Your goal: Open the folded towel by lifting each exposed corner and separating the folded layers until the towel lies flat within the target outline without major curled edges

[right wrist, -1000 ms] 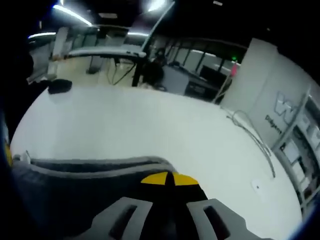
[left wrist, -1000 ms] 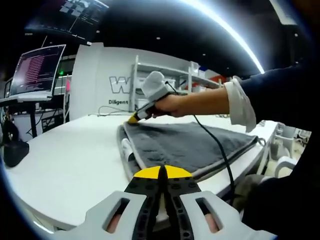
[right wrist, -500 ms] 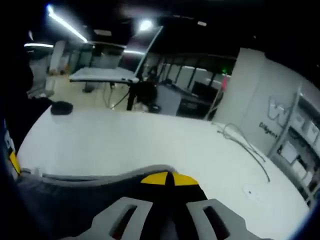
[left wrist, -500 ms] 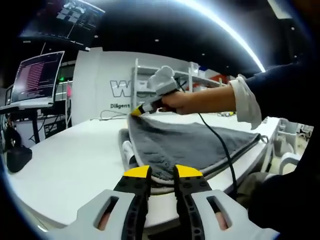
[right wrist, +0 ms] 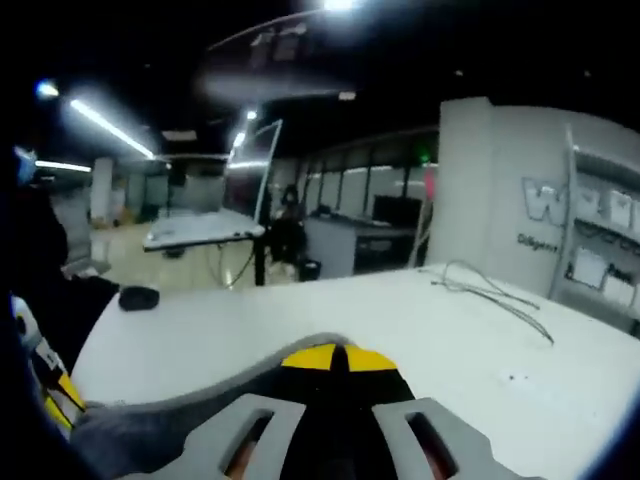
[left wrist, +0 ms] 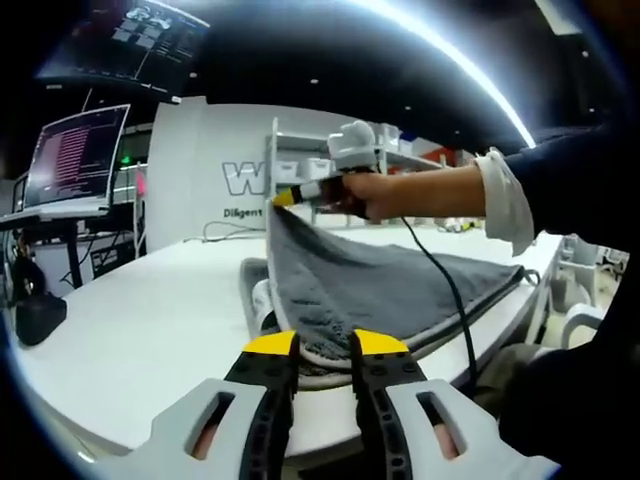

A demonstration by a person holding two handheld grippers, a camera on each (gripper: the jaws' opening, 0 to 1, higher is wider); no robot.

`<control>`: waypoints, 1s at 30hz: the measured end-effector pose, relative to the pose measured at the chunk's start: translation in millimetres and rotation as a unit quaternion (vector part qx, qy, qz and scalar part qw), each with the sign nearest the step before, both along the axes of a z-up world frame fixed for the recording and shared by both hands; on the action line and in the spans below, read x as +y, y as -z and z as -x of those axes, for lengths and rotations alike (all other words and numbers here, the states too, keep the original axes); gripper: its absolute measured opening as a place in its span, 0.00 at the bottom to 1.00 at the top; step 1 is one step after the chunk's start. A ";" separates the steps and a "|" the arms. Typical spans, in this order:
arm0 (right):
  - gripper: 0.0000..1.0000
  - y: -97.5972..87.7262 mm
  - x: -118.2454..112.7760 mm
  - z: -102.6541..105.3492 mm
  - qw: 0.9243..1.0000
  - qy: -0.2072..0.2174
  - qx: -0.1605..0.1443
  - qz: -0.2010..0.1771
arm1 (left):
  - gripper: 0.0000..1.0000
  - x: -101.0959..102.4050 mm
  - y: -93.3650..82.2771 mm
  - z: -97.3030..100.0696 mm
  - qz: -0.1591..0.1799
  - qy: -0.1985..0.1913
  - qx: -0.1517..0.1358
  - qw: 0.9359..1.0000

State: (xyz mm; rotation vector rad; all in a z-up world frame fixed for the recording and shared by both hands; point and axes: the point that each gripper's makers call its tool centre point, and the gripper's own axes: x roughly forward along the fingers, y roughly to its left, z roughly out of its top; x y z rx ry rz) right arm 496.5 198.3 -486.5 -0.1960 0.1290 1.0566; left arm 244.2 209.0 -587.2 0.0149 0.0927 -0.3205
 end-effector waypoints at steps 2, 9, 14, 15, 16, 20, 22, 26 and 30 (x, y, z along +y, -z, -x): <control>0.00 -4.7 -0.5 2.3 1.000 -0.003 -0.005 -0.005 | 0.21 0.2 0.5 -0.1 -0.001 -0.001 0.001 1.000; 0.00 -21.9 -4.9 13.1 0.999 -0.016 -0.022 -0.031 | 0.26 -2.1 0.5 0.2 -0.001 0.002 0.002 1.000; 0.00 -31.7 -13.0 16.9 0.998 -0.020 -0.032 -0.052 | 0.28 -2.7 0.3 0.6 0.003 0.002 0.003 1.000; 0.00 -33.2 -14.5 17.3 0.998 -0.022 -0.033 -0.056 | 0.28 -2.8 0.3 0.8 0.003 0.002 0.003 1.000; 0.00 -34.3 -15.5 18.3 0.997 -0.026 -0.029 -0.062 | 0.28 -2.9 0.0 1.4 0.002 0.001 0.004 1.000; 0.00 -42.1 -21.4 23.5 0.995 -0.036 -0.038 -0.083 | 0.29 -4.0 -0.9 1.4 0.006 0.001 0.004 1.000; 0.00 -45.2 -24.4 25.5 0.994 -0.038 -0.041 -0.089 | 0.29 -3.8 -1.3 1.6 0.006 0.000 0.004 1.000; 0.00 -52.1 -28.9 28.5 0.993 -0.049 -0.052 -0.097 | 0.30 -3.7 -1.6 1.9 0.010 -0.002 0.005 1.000; 0.00 -59.6 -35.5 28.0 0.991 -0.060 -0.057 -0.110 | 0.30 -3.5 -2.0 0.9 0.005 0.001 0.006 1.000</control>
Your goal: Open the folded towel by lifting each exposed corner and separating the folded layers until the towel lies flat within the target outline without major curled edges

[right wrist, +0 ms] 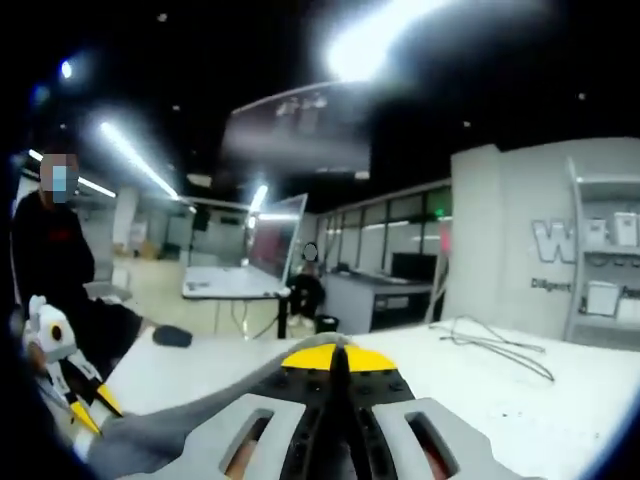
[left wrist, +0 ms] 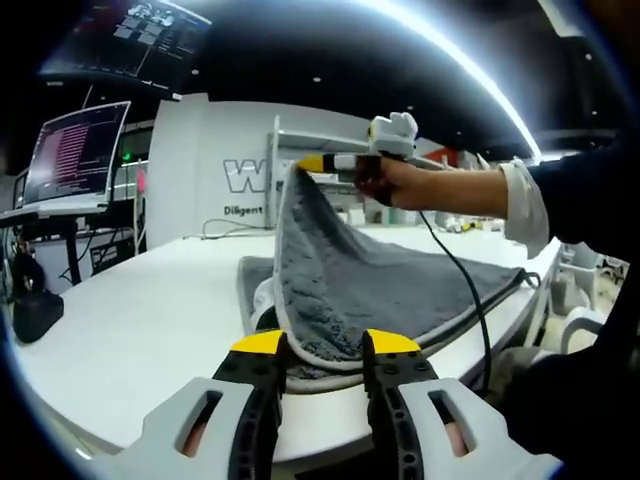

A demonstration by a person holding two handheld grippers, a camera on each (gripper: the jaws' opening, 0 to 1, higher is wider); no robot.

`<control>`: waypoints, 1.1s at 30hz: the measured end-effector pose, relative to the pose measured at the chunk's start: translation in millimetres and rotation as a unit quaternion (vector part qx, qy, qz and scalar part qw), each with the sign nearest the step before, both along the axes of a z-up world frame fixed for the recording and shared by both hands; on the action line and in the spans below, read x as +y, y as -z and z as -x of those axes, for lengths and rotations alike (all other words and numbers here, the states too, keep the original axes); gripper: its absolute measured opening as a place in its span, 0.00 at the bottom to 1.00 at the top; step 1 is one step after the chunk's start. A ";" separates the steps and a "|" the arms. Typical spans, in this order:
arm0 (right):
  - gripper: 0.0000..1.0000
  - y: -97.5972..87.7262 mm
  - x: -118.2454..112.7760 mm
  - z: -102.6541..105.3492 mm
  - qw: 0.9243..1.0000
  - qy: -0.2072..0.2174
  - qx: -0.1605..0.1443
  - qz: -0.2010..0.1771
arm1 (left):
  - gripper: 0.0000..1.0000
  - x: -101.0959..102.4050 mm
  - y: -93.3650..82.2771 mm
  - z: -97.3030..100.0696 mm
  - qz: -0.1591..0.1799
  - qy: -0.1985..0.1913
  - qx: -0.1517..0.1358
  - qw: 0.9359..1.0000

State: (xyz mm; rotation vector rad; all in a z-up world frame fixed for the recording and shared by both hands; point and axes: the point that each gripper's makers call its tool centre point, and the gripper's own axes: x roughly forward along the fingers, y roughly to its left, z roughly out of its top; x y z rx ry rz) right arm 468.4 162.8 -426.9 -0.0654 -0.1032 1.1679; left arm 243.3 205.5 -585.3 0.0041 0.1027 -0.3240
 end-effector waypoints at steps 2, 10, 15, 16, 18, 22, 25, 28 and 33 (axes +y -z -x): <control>0.00 -4.1 -3.6 2.9 1.000 -0.007 -0.010 -0.004 | 0.30 0.1 0.3 0.0 0.001 0.001 0.004 1.000; 0.00 -19.5 -18.2 12.3 0.999 -0.017 -0.026 -0.022 | 0.31 1.7 0.4 -1.2 -0.001 0.001 0.003 1.000; 0.00 -25.7 -29.4 15.9 0.999 -0.016 -0.029 -0.031 | 0.31 0.5 1.5 -2.9 -0.001 0.003 0.002 1.000; 0.00 -26.8 -31.9 17.0 0.999 -0.016 -0.029 -0.033 | 0.31 0.4 1.6 -3.3 0.000 0.004 0.002 1.000; 0.00 -28.4 -36.2 17.6 0.999 -0.014 -0.029 -0.037 | 0.30 -0.6 0.8 -3.1 0.004 0.006 0.001 1.000; 0.00 -30.2 -47.9 17.6 0.999 -0.009 -0.027 -0.043 | 0.27 -2.4 -0.2 -2.7 0.010 0.008 -0.001 1.000; 0.00 -28.9 -56.1 16.3 0.999 0.001 -0.022 -0.043 | 0.21 -3.0 -2.1 -1.7 0.021 0.007 -0.004 1.000; 0.00 -25.2 -64.4 10.1 0.999 0.017 -0.010 -0.038 | 0.17 -6.3 -2.1 -0.5 0.027 0.013 -0.001 1.000; 0.00 -19.4 -76.1 6.9 0.999 0.042 0.001 -0.020 | 0.10 -11.2 -4.4 0.3 0.026 0.023 -0.004 0.999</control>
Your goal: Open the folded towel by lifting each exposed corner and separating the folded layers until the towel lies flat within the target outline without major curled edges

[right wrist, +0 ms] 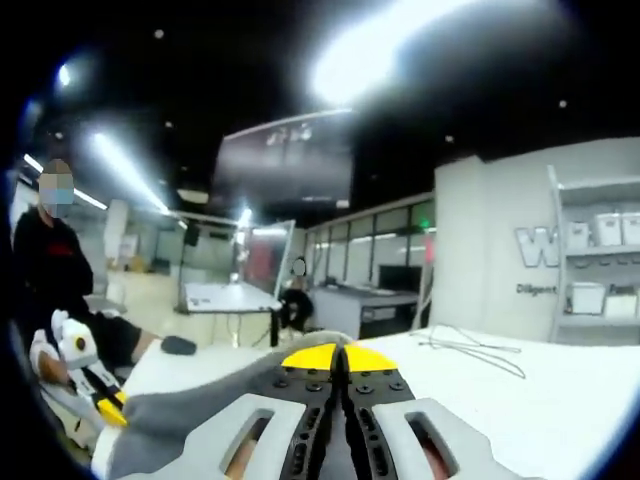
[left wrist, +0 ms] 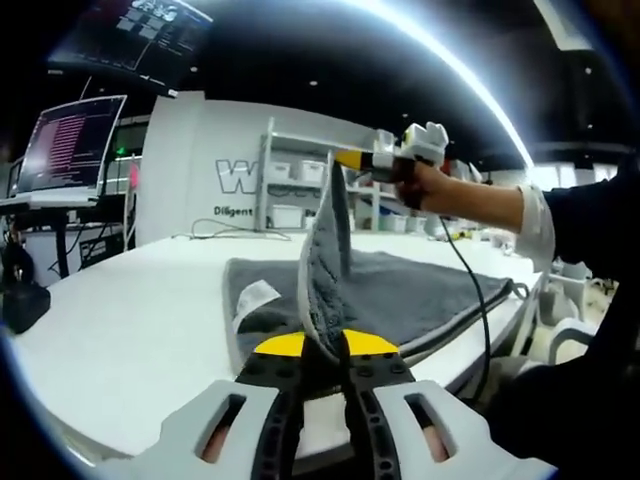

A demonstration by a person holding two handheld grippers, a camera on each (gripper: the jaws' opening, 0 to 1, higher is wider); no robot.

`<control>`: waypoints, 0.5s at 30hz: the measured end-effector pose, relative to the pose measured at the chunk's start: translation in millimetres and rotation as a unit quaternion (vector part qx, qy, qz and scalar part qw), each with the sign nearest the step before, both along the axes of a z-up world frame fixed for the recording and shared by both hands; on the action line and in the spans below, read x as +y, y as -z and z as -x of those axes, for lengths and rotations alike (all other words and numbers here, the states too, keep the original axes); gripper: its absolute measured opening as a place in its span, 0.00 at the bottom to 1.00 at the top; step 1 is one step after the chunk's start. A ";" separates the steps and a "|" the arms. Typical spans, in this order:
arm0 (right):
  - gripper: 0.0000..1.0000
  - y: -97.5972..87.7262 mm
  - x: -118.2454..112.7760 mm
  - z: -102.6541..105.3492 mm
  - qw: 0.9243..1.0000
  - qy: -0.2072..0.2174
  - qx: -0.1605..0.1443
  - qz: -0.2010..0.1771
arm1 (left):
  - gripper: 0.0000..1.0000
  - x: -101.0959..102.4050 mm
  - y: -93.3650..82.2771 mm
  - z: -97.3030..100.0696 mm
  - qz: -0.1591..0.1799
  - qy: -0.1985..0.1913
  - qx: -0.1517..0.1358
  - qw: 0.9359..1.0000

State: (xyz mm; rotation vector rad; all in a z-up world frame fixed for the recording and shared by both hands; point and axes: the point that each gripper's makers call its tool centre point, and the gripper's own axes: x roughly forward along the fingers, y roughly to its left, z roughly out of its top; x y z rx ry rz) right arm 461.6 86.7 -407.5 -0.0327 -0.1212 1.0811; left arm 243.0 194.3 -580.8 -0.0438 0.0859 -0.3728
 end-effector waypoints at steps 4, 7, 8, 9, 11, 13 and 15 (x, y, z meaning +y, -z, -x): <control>0.00 6.1 -10.2 -2.4 0.999 0.030 -0.005 0.033 | 0.06 -4.7 -5.9 -1.2 0.001 0.006 -0.007 1.000; 0.00 9.6 -20.7 -4.8 0.996 0.058 -0.010 0.061 | 0.04 -10.3 -11.0 0.2 -0.003 0.011 -0.014 1.000; 0.00 8.9 -22.2 -4.0 0.996 0.061 -0.015 0.065 | 0.04 -11.2 -11.9 0.6 -0.003 0.011 -0.016 1.000; 0.00 8.7 -24.2 -3.3 0.995 0.064 -0.018 0.070 | 0.04 -12.5 -13.4 0.7 -0.003 0.012 -0.018 1.000; 0.00 9.2 -28.9 -3.6 0.994 0.075 -0.024 0.081 | 0.03 -17.9 -15.8 2.3 -0.004 0.016 -0.020 1.000; 0.00 9.2 -33.3 -3.7 0.993 0.081 -0.023 0.084 | 0.03 -21.7 -19.1 3.4 -0.005 0.020 -0.024 1.000; 0.00 8.3 -36.9 -3.2 0.993 0.083 -0.025 0.083 | 0.03 -22.6 -23.2 3.9 -0.005 0.025 -0.030 0.999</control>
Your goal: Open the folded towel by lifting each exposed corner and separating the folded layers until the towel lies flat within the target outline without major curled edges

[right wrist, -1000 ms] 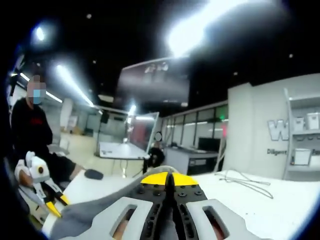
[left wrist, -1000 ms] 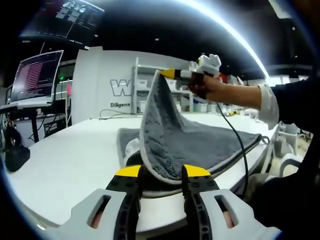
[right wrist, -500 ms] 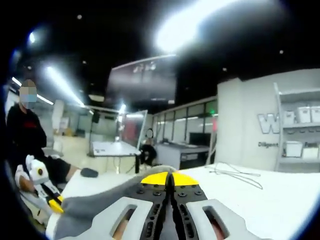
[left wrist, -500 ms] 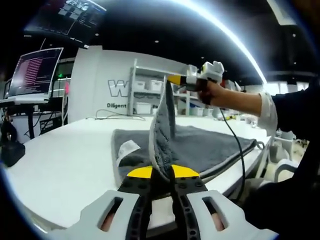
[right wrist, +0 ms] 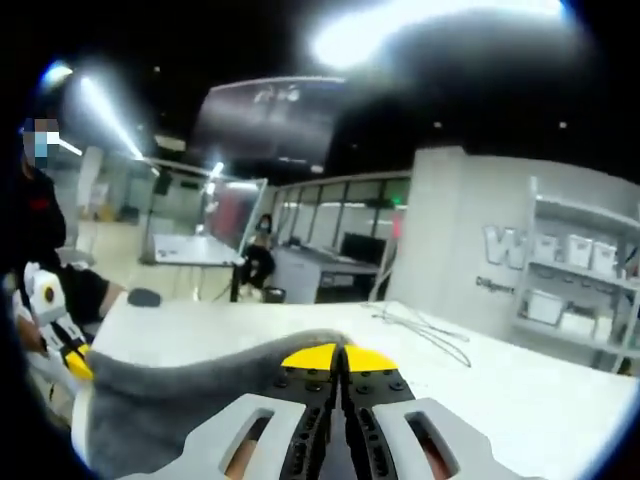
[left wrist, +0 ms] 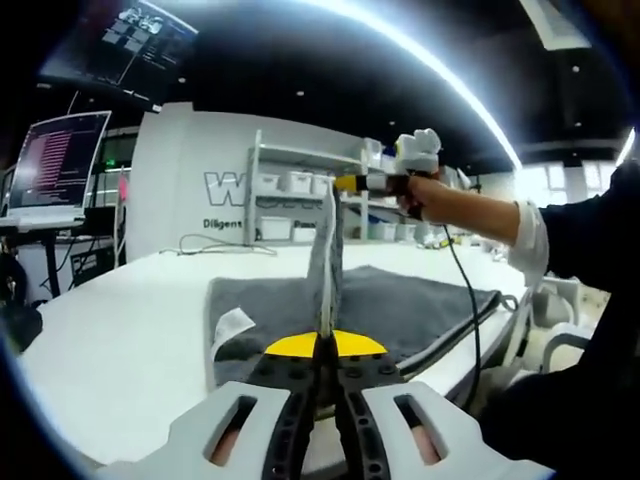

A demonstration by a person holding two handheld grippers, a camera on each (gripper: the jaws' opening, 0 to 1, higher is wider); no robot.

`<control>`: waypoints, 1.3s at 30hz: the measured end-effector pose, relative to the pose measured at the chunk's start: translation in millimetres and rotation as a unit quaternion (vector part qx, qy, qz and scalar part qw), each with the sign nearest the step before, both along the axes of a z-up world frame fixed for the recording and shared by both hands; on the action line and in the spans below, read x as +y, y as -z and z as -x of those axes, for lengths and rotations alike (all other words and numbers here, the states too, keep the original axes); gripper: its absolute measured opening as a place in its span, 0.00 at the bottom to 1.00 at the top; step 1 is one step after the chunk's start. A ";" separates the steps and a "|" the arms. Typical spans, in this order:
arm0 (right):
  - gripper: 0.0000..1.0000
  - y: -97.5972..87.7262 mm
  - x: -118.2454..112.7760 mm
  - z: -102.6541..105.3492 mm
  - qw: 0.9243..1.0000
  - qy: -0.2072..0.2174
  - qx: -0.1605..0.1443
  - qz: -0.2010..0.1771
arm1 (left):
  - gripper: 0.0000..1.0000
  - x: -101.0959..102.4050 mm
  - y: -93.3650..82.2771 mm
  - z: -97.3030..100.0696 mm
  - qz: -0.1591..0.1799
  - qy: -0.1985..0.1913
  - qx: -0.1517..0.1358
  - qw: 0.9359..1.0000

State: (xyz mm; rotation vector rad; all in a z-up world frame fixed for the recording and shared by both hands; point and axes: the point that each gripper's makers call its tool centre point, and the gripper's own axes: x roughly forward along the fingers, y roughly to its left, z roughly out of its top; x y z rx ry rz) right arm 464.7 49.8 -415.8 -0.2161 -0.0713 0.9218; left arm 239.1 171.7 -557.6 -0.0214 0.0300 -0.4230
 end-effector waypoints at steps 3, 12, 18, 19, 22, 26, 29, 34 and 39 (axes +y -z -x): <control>0.00 -1.7 -5.0 -6.3 1.000 0.000 0.006 -0.002 | 0.03 -6.4 -10.0 0.8 0.006 0.011 -0.008 1.000; 0.00 -4.7 -22.6 -14.0 0.999 0.006 0.034 0.006 | 0.02 -23.6 -30.2 2.1 0.000 0.027 -0.020 0.999; 0.00 -4.6 -38.9 -15.4 0.999 0.022 0.038 0.022 | 0.02 -33.1 -34.3 0.0 0.020 0.042 -0.003 0.999; 0.00 -4.5 -41.7 -15.3 0.999 0.026 0.036 0.026 | 0.02 -34.2 -34.5 -0.9 0.019 0.043 -0.001 0.999; 0.00 -6.6 -49.8 -11.8 0.999 0.033 0.027 0.028 | 0.02 -36.3 -35.1 -3.7 0.015 0.043 0.005 0.999; 0.00 -12.5 -57.7 -11.1 0.999 0.043 0.005 0.031 | 0.02 -41.7 -40.6 -5.3 0.019 0.048 0.007 0.999; 0.00 -14.6 -61.7 -12.3 0.998 0.045 0.001 0.032 | 0.02 -52.6 -46.9 -3.0 0.013 0.056 0.005 0.998; 0.00 -17.3 -65.3 -11.3 0.999 0.034 0.020 0.004 | 0.02 -62.8 -50.2 -2.0 0.011 0.066 0.006 0.998; 0.00 -15.3 -71.1 -11.7 0.999 0.038 0.026 0.003 | 0.02 -69.2 -54.2 -0.8 0.031 0.078 0.011 0.996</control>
